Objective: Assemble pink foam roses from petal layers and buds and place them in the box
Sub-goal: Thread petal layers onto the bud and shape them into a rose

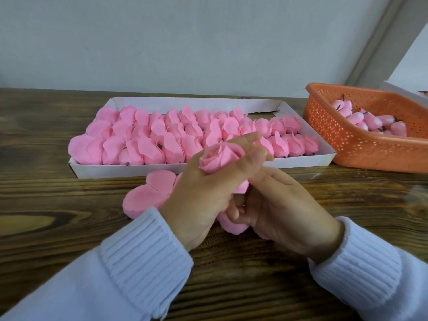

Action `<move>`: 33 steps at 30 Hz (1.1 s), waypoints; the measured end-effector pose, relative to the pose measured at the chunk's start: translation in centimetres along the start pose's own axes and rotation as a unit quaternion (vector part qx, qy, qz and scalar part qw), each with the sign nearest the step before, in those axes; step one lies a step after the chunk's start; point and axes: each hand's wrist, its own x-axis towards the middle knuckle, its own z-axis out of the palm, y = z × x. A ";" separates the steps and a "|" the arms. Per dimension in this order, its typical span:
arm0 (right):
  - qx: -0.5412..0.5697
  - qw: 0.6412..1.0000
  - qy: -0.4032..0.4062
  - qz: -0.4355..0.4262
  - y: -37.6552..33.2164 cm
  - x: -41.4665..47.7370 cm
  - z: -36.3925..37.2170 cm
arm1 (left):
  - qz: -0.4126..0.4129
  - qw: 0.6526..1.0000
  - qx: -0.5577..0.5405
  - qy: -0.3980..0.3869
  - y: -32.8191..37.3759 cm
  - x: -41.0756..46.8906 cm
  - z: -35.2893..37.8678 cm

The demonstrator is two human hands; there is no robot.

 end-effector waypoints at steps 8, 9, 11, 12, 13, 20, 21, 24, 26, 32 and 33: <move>-0.014 1.000 -0.004 0.019 -0.2 -0.1 0.0 | -0.010 1.000 0.007 -0.027 -0.2 0.0 -0.3; -0.028 0.999 0.002 0.028 -0.2 0.0 -0.1 | -0.008 0.999 0.015 -0.039 -0.1 -0.1 -0.1; -0.017 0.999 0.003 0.030 -0.4 0.1 0.0 | -0.007 0.999 0.012 -0.032 0.0 -0.1 -0.1; -0.001 1.000 -0.006 0.027 -0.5 0.1 0.0 | -0.008 1.000 0.005 -0.014 0.0 0.0 -0.1; 0.008 1.000 -0.018 0.019 -0.5 0.1 0.0 | -0.010 1.000 -0.005 0.003 0.0 0.1 -0.2; 0.002 0.999 -0.015 0.033 -0.4 0.1 -0.1 | -0.021 0.999 -0.021 -0.016 0.1 -0.1 0.0; 0.007 0.999 -0.014 0.029 -0.4 0.1 -0.2 | -0.019 1.000 -0.019 -0.010 0.2 0.0 0.0; -0.003 1.000 -0.022 0.005 -0.5 0.0 -0.1 | -0.019 1.000 -0.019 0.012 0.1 0.3 -0.3; -0.003 1.000 -0.024 0.004 -0.5 0.0 0.1 | -0.026 0.999 -0.029 -0.003 0.1 0.2 -0.3; 0.001 0.999 -0.015 0.035 -0.5 0.1 -0.1 | -0.042 0.998 -0.032 0.021 0.2 0.1 0.1; 0.008 0.999 -0.021 0.025 -0.6 0.1 -0.1 | -0.035 0.999 -0.032 0.026 0.2 0.2 0.1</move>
